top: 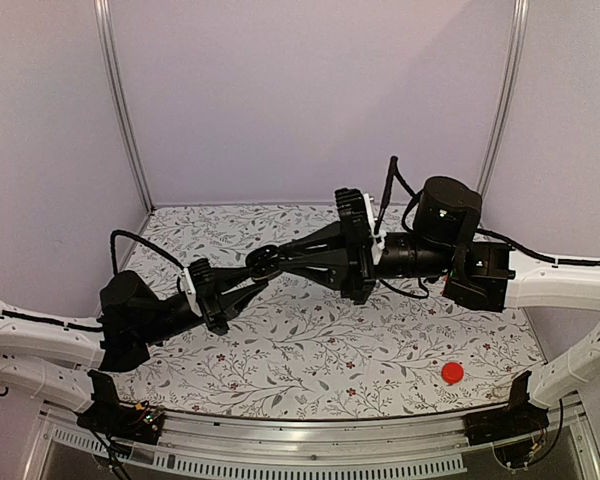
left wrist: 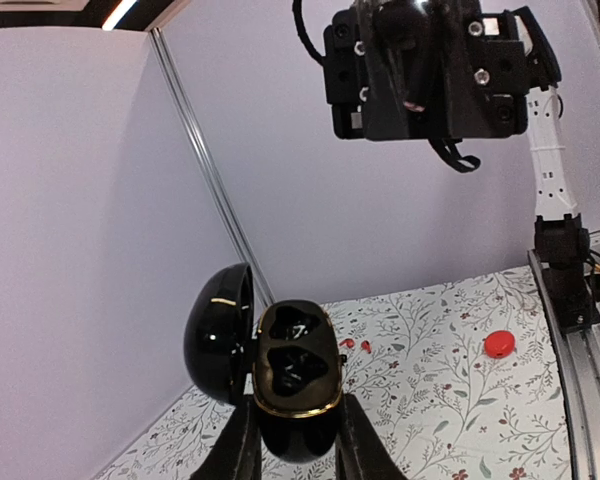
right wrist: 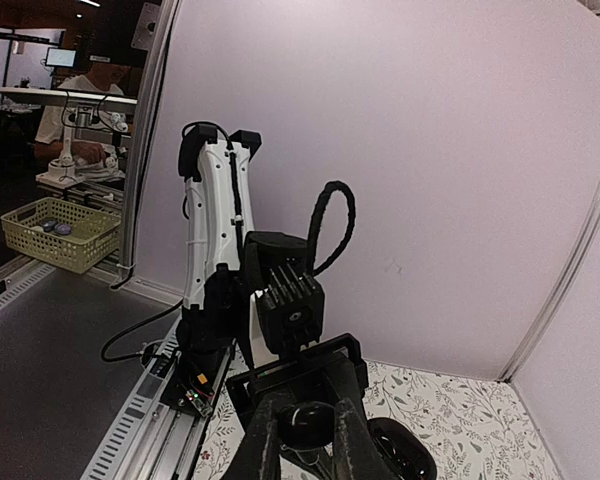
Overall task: Insert the wireless bluetooth earbuds into the charging case
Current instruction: Insert the left earbud into the left side groove of the charging case.
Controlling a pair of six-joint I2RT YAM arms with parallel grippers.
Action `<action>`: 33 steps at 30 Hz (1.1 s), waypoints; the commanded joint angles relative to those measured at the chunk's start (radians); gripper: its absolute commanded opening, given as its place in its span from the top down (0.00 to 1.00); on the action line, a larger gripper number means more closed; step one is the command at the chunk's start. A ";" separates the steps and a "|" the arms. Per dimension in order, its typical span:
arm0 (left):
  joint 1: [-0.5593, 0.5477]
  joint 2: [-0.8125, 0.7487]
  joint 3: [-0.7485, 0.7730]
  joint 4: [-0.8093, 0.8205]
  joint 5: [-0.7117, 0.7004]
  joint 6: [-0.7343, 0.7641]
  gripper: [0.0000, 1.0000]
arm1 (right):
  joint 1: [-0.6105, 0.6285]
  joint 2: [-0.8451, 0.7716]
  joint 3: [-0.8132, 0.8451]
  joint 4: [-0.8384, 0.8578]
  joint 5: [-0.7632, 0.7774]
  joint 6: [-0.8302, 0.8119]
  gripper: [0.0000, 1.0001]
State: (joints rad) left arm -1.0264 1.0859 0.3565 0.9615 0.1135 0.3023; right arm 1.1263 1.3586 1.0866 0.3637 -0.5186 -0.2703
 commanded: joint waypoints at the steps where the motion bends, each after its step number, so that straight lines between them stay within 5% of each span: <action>1: -0.028 -0.023 0.020 0.006 -0.014 0.029 0.79 | 0.013 0.001 -0.009 0.024 0.026 -0.040 0.86; 33: -0.029 -0.010 0.042 0.038 -0.007 -0.103 0.80 | 0.065 0.142 0.058 0.095 0.230 -0.032 0.85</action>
State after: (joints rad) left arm -1.0435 1.0733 0.3653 0.9680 0.1387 0.2089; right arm 1.1767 1.4818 1.1095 0.4282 -0.3561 -0.2974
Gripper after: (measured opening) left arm 0.202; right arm 0.150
